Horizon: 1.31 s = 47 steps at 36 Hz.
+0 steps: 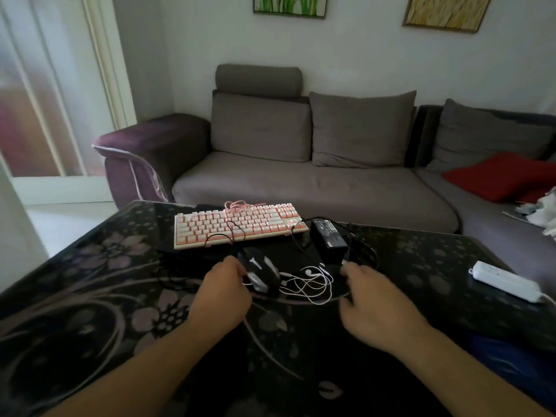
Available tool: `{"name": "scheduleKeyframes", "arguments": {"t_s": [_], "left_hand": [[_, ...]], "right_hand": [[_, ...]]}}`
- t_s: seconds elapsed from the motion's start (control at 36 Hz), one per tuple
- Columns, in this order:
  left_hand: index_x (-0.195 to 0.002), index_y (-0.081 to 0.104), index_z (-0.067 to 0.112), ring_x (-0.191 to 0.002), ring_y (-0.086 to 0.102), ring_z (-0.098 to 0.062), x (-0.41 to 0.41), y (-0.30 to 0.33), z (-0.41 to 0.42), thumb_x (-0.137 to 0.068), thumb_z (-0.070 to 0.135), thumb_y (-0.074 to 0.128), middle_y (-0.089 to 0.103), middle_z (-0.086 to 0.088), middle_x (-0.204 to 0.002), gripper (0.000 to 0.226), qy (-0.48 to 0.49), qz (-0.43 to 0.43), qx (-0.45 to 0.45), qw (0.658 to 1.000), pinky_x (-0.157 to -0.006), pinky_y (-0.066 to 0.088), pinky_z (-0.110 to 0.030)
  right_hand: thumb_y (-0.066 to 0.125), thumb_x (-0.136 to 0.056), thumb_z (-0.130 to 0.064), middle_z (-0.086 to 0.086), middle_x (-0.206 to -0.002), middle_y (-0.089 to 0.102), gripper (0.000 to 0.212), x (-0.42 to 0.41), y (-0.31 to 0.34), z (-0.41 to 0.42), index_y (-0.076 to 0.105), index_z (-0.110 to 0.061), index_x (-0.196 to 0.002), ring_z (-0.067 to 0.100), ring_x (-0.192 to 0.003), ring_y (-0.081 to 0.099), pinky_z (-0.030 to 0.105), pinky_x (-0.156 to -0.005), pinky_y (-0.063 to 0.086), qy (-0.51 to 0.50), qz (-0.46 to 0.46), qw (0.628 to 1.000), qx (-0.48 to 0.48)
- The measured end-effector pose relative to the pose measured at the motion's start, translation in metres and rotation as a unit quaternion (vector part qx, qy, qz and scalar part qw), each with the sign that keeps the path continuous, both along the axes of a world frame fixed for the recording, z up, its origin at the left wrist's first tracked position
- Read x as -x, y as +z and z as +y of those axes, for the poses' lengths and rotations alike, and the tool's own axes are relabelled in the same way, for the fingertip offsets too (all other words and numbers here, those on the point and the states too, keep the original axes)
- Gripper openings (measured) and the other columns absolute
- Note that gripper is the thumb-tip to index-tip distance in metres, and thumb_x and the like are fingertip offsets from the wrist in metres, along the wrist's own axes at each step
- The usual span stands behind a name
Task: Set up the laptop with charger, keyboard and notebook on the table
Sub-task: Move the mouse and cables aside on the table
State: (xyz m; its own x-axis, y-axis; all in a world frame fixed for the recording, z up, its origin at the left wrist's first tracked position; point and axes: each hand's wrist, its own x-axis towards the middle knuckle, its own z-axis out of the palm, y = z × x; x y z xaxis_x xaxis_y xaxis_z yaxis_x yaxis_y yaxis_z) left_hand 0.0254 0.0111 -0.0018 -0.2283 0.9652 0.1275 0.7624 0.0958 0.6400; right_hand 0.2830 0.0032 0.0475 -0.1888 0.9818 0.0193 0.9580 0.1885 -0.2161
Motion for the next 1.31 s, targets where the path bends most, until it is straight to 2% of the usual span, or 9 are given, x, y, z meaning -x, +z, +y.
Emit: {"name": "scheduleKeyframes", "arguments": {"t_s": [0.19, 0.31, 0.47, 0.67, 0.81, 0.89, 1.0, 1.14, 1.31], "left_hand": [[-0.117, 0.046, 0.007, -0.111, 0.054, -0.033, 0.064, -0.011, 0.027, -0.083, 0.006, 0.066, 0.051, -0.017, -0.127, 0.04, 0.135, -0.028, -0.006, 0.99, -0.093, 0.048, -0.042], [-0.136, 0.046, 0.007, -0.117, 0.059, -0.035, 0.093, -0.019, 0.042, -0.085, 0.025, 0.073, 0.055, -0.018, -0.133, 0.06, 0.097, 0.005, 0.087, 0.992, -0.097, 0.053, -0.044], [-0.096, 0.069, 0.021, -0.094, 0.065, -0.021, 0.102, -0.03, 0.047, -0.09, 0.023, 0.069, 0.069, 0.001, -0.1, 0.007, 0.031, 0.103, 0.036, 0.994, -0.077, 0.047, -0.029], [-0.09, 0.074, 0.028, -0.072, 0.056, 0.009, 0.087, -0.006, 0.041, -0.087, -0.002, 0.059, 0.063, 0.022, -0.081, 0.033, 0.023, -0.06, -0.096, 0.993, -0.062, 0.041, 0.0], [-0.094, 0.07, 0.013, -0.091, 0.073, -0.014, 0.067, 0.041, 0.035, -0.078, -0.021, 0.055, 0.076, -0.003, -0.094, 0.04, -0.056, -0.253, -0.163, 0.952, -0.087, 0.058, -0.03], [-0.107, 0.068, 0.005, -0.099, 0.074, -0.02, 0.046, 0.072, 0.026, -0.077, -0.028, 0.058, 0.076, -0.012, -0.102, 0.046, -0.133, -0.324, -0.182, 0.919, -0.085, 0.059, -0.028], [-0.113, 0.069, 0.01, -0.103, 0.074, -0.016, 0.005, 0.104, 0.015, -0.079, -0.025, 0.065, 0.076, -0.01, -0.106, 0.049, -0.21, -0.328, -0.171, 0.905, -0.091, 0.058, -0.028], [-0.12, 0.067, 0.014, -0.101, 0.074, -0.011, -0.066, 0.126, -0.003, -0.088, -0.016, 0.063, 0.079, -0.002, -0.105, 0.044, -0.282, -0.302, -0.125, 0.902, -0.096, 0.058, -0.028], [-0.15, 0.045, 0.037, -0.102, 0.07, -0.001, -0.158, 0.116, -0.019, -0.096, 0.009, 0.068, 0.071, 0.011, -0.118, 0.065, -0.405, -0.163, 0.028, 0.899, -0.09, 0.06, -0.027]], "right_hand": [[0.075, -0.082, -0.055, 0.011, -0.148, 0.042, 0.089, 0.151, -0.031, 0.076, 0.034, -0.016, -0.15, 0.033, -0.139, 0.038, 0.045, -0.113, 0.04, 0.087, 0.068, 0.993, 0.033], [0.075, -0.076, -0.069, 0.014, -0.151, 0.042, 0.099, 0.203, -0.038, 0.111, 0.041, -0.011, -0.149, 0.037, -0.14, 0.037, 0.05, -0.117, 0.032, 0.046, 0.057, 0.994, 0.077], [0.079, -0.082, -0.044, 0.009, -0.143, 0.049, 0.069, 0.234, -0.055, 0.121, 0.051, -0.018, -0.139, 0.033, -0.136, 0.043, 0.052, -0.118, 0.033, 0.136, 0.009, 0.99, 0.018], [0.063, -0.095, -0.032, -0.001, -0.118, 0.064, 0.022, 0.228, -0.055, 0.105, 0.061, -0.025, -0.116, 0.023, -0.109, 0.061, 0.047, -0.09, 0.053, 0.215, 0.085, 0.969, -0.087], [0.043, -0.095, -0.028, 0.003, -0.102, 0.064, 0.021, 0.204, -0.022, 0.096, 0.062, -0.021, -0.1, 0.023, -0.09, 0.062, 0.048, -0.08, 0.054, 0.161, 0.293, 0.938, -0.087], [0.043, -0.087, -0.018, 0.007, -0.092, 0.07, 0.024, 0.17, 0.012, 0.084, 0.067, -0.017, -0.087, 0.023, -0.088, 0.064, 0.041, -0.078, 0.052, 0.122, 0.378, 0.913, -0.094], [0.051, -0.094, -0.003, 0.001, -0.073, 0.074, 0.047, 0.092, 0.05, 0.058, 0.072, -0.032, -0.064, 0.014, -0.065, 0.064, 0.038, -0.071, 0.05, 0.027, 0.543, 0.838, -0.046], [0.043, -0.1, 0.004, 0.016, -0.069, 0.072, 0.039, -0.029, 0.087, 0.017, 0.058, -0.015, -0.069, 0.017, -0.049, 0.061, 0.029, -0.054, 0.054, -0.042, 0.682, 0.73, -0.022], [0.046, -0.102, -0.001, 0.007, -0.058, 0.07, 0.03, -0.161, 0.082, -0.027, 0.06, -0.011, -0.077, 0.023, -0.061, 0.062, 0.033, -0.063, 0.05, -0.209, 0.613, 0.757, -0.088]]}}
